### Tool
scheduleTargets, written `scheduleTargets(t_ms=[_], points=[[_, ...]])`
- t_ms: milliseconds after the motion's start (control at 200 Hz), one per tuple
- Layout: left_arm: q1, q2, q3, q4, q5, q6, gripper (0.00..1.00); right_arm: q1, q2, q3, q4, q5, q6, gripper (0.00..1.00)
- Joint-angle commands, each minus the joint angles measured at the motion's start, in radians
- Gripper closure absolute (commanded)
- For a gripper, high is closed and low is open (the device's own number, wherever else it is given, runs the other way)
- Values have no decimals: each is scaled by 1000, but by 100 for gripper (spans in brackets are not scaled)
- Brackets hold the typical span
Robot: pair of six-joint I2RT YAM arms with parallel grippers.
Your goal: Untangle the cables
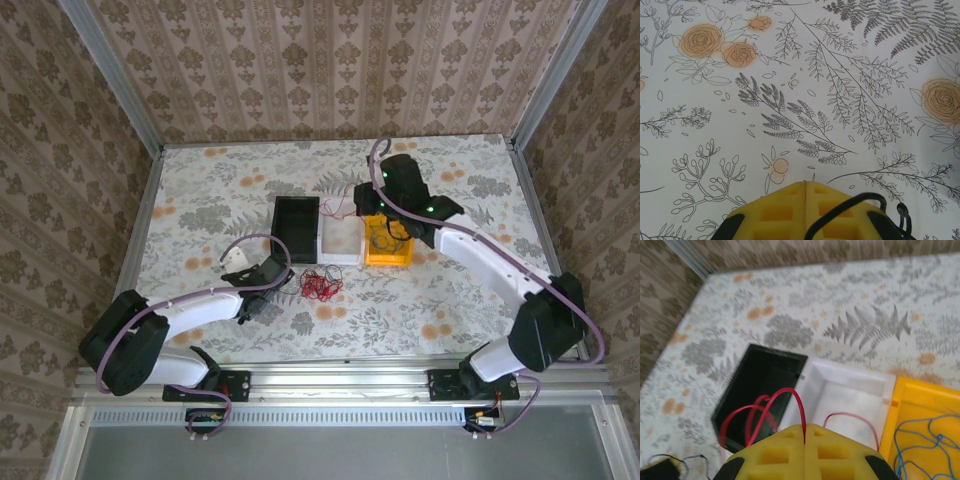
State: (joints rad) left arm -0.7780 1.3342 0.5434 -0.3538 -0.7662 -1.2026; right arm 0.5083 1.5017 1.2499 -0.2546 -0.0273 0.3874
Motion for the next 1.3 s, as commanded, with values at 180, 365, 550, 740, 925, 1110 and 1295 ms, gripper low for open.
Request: scheduleTargets(t_ms=[180,365,550,740,925,1110,1295], points=[[8,-9,7,-18,-7,29,100,-4,94,19,-52,64,2,100],[7,-2,7,-8,2,34,100,-2,156,60,-102,164,-2,100],[6,0,6,-3,8,34,100,12,234,123,-162,300,-40,99],[6,-4,7,-4,9,46,100,44,305,161,-168,368,-88,97],[7,-3,11,19,13,71,100,81,342,170,-132,277,-130,91],[6,14,20,30,27,83,100,81,301,148,-102,178,-115,53],[7,20,20,63,46,115,100,89,157,39,-83,97,-139,51]])
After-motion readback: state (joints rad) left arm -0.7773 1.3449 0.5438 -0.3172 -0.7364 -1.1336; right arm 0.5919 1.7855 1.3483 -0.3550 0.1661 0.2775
